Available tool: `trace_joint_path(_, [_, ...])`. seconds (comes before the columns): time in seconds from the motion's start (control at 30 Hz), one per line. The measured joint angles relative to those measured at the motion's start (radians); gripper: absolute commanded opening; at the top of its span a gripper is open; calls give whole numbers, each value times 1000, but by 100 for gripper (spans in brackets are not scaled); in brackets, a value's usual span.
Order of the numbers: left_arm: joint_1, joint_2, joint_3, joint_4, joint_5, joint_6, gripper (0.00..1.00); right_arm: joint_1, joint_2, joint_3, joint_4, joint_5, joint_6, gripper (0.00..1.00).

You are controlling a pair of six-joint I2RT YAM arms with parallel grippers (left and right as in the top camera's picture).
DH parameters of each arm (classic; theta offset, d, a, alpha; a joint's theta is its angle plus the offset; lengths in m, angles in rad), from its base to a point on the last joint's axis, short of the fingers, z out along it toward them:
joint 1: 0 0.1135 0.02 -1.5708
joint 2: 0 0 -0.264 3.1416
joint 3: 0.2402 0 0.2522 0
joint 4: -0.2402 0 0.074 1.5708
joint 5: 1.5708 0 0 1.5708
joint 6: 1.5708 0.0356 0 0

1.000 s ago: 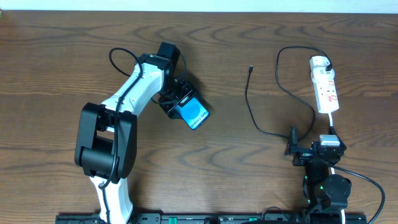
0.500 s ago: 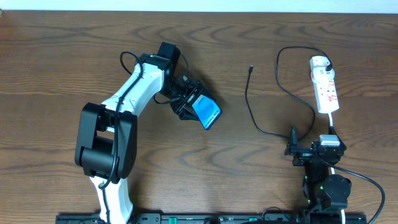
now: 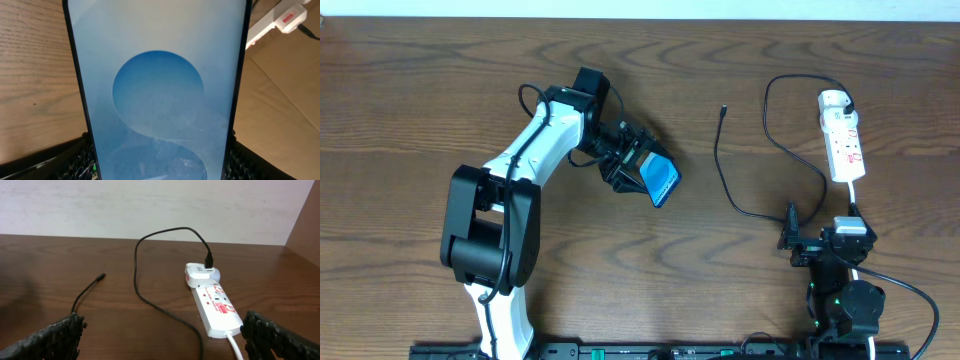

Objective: Plug charger to phone and switch on socket
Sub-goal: 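Lift the smartphone with the left gripper and tilt it upright, then move the right gripper toward the phone and grasp its side edge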

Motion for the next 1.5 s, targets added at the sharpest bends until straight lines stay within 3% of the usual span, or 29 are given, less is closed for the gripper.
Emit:
trace_joint_path(0.53, [0, 0, 0, 5, 88, 3, 66, 0, 0, 0, 0, 0, 0, 99])
trace_joint_path(1.03, [0, 0, 0, 160, 96, -51, 66, 0, 0, 0, 5, -65, 23, 99])
trace_joint_path(1.17, [0, 0, 0, 171, 98, -77, 66, 0, 0, 0, 9, -131, 174, 99])
trace_joint_path(1.4, [0, 0, 0, 177, 114, -103, 66, 0, 0, 0, 15, -198, 678, 99])
trace_joint_path(1.5, [0, 0, 0, 205, 121, -108, 66, 0, 0, 0, 16, -202, 792, 99])
